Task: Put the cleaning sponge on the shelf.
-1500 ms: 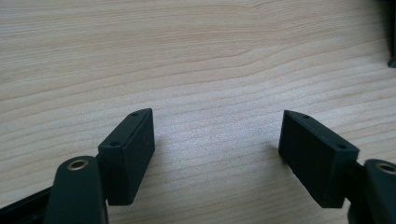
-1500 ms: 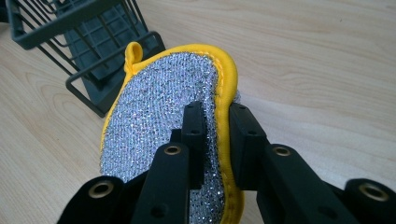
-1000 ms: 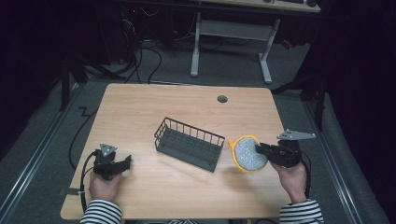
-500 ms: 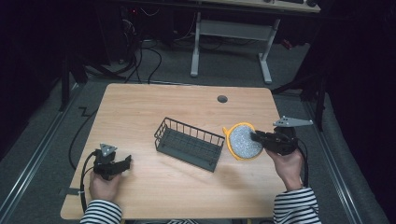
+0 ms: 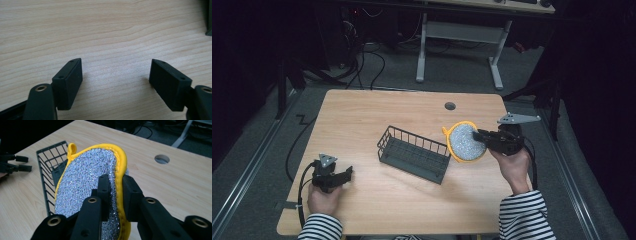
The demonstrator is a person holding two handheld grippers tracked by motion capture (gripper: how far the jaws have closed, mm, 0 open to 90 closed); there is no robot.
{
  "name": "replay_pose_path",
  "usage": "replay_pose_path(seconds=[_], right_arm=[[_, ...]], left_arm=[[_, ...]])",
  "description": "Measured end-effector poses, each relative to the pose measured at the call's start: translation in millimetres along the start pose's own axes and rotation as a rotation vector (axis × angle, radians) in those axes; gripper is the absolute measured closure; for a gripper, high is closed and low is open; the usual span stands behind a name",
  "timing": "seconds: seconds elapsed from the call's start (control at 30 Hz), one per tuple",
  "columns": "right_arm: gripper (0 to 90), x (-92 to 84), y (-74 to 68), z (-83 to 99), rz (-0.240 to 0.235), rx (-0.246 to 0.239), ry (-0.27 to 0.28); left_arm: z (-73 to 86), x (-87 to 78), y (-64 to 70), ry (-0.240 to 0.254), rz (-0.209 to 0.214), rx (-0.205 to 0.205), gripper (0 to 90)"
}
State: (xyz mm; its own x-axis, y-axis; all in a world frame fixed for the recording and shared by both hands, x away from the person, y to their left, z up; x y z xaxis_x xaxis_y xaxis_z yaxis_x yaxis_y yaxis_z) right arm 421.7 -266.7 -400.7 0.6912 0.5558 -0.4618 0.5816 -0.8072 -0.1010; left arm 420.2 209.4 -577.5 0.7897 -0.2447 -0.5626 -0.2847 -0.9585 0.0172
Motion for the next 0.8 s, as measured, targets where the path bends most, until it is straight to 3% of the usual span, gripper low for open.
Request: replay_pose_path(seconds=[0.5, 0.8], right_arm=[[78.0, 29.9, -13.2, -15.0, -0.032, 0.014, -0.003], [77.9, 55.6, -28.8, -21.2, -0.056, -0.026, -0.022]], left_arm=[[0.0, -0.1, 0.0, 0.0, 0.0, -0.001, 27.3], [0.0, -0.1, 0.0, 0.001, 0.0, -0.002, 27.4]])
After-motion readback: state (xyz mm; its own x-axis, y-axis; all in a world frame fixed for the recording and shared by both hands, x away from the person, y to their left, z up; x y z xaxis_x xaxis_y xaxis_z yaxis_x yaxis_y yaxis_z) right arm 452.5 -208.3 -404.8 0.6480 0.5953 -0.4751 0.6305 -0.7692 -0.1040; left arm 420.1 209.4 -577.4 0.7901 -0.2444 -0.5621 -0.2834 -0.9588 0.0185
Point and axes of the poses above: each handheld gripper's, and its own axes: x roughly forward along the jaws, z roughly out of its underside, y roughly to its right, the point moved 6 cm from there along x, roughly forward along the jaws, and after that the axes turned 8 degrees about y, right-handed, at the moved point
